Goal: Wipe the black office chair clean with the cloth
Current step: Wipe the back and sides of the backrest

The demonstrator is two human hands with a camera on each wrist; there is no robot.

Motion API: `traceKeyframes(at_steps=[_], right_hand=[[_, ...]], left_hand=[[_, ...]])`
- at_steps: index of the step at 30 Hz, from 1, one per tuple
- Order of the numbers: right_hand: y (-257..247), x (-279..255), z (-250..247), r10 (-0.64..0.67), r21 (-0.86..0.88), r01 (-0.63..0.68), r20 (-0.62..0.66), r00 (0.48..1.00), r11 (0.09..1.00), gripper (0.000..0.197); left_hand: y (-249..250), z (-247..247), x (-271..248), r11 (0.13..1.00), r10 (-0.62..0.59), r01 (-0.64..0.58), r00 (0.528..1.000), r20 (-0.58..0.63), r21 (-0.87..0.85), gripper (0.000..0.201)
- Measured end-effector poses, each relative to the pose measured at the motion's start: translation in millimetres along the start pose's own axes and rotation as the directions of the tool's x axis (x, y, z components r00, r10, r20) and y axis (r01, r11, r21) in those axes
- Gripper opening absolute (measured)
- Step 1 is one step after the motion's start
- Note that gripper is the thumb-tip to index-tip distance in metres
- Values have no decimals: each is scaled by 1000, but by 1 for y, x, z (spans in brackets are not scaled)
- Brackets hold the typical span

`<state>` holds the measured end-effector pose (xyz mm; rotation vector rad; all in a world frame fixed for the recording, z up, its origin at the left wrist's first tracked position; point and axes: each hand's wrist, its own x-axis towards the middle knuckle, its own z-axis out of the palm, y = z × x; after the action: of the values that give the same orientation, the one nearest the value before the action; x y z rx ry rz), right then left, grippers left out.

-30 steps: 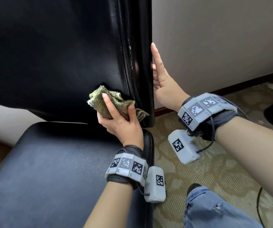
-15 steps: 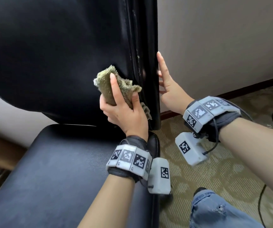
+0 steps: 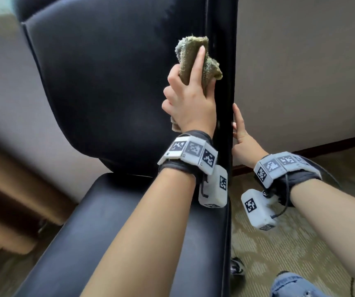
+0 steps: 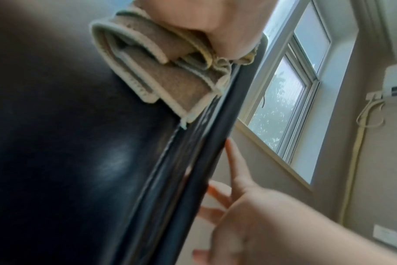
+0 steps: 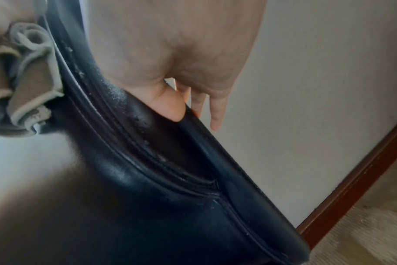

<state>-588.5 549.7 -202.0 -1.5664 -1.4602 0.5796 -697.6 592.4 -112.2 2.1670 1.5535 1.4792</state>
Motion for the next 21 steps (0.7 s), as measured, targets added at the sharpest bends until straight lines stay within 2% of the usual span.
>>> traceKeyframes(at_steps=[4,9,12,14,18,21], right_hand=[[2,2,-2,8,-27,-8,18,1000,1000,113],[0,1,-4,31,-11,-30,21,999,999,110],[-9,3,-7,51,-62,-53,-33,998,997,98],[-17,5,-10,77,-94,-83,-60,995,992,91],[-32,14,-19,63,-30,-66,-103,993,997,80],[-38,20,-26,64,3,-64,-121,991,998,70]], left_hand=[[-18,4,-14,998,59,-59,998,-19,-7,48],[-27,0,-15,994,110,-111,993,49,10,49],[-26,-7,-10,994,90,-97,987,133,46,51],[-22,-13,-5,995,84,-92,986,145,48,52],[0,-24,28,989,134,-139,987,92,51,52],[22,-32,68,989,128,-133,988,90,58,51]])
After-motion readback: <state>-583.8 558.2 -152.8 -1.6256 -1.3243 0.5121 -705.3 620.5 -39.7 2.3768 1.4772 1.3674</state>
